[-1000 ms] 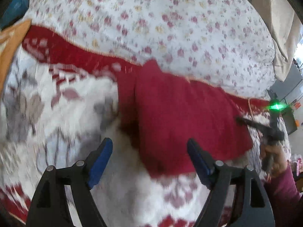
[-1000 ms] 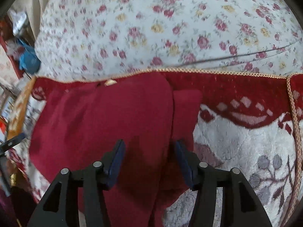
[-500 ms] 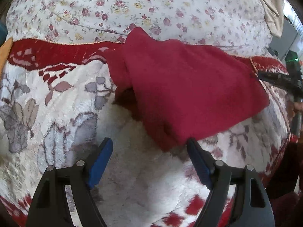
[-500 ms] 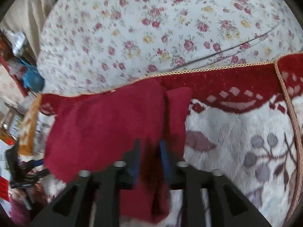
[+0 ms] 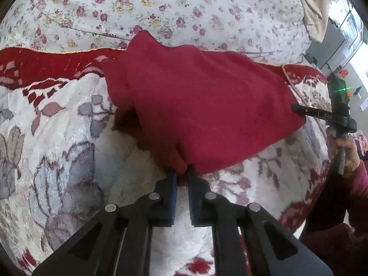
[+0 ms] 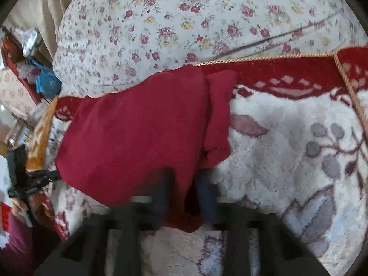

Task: Fold small clothes

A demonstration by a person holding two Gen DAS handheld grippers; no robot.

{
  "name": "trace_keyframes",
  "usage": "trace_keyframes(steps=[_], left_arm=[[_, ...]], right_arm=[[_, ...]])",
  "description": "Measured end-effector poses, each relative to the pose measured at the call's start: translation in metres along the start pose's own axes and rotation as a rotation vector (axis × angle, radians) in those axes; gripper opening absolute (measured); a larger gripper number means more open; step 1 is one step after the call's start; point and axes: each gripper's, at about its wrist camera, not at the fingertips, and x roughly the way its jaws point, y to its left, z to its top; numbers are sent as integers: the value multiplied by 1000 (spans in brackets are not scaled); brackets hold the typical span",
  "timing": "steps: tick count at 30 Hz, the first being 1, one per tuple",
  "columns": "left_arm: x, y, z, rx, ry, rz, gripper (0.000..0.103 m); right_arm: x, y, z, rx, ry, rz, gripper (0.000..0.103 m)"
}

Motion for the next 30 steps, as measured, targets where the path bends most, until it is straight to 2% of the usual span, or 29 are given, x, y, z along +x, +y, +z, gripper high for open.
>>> trace_keyframes(steps=[2, 4, 6, 9, 11, 13, 14, 15, 16, 18, 21, 24, 28, 30], left_arm=[[-15, 5, -4, 5, -35, 24, 7], [-21, 15, -7, -30, -43, 4, 7], [-17, 20, -11, -52, -22, 1, 7], [-9, 13, -16, -20, 14, 30, 7], [-17, 11, -16, -13, -10, 43, 8], [-26, 12, -15, -26, -43, 49, 9], [-31, 13, -12, -43, -70, 81, 20], [-35, 14, -10, -53, -91, 93, 34], [-39, 14, -5, -70, -130, 95, 39], [-40, 15, 4, -115, -174, 98, 50], [-29, 12, 23, -160, -201, 116, 55], [-7, 15, 40, -219, -187, 188, 61], [19, 27, 54, -276, -160, 305, 61], [29, 35, 56, -308, -138, 317, 70]], right_arm=[[-12, -1, 3, 8, -25, 7, 10], [-19, -1, 4, -7, -33, -7, 9], [-11, -4, 1, -3, -5, -31, 8], [-2, -6, -6, 3, 23, -51, 9], [-9, -4, -3, 13, 14, -51, 9], [-24, 1, 3, 15, -30, -79, 22], [-30, 5, 6, 8, -52, -89, 27], [-34, 8, 11, 0, -71, -93, 40], [-36, 13, 18, -3, -87, -92, 45], [-29, 19, 30, -3, -88, -79, 46], [4, 32, 54, -8, -60, -75, 46], [42, 46, 73, -25, -36, -103, 46], [93, 51, 98, -64, -1, -167, 46], [117, 47, 107, -74, 9, -204, 46]])
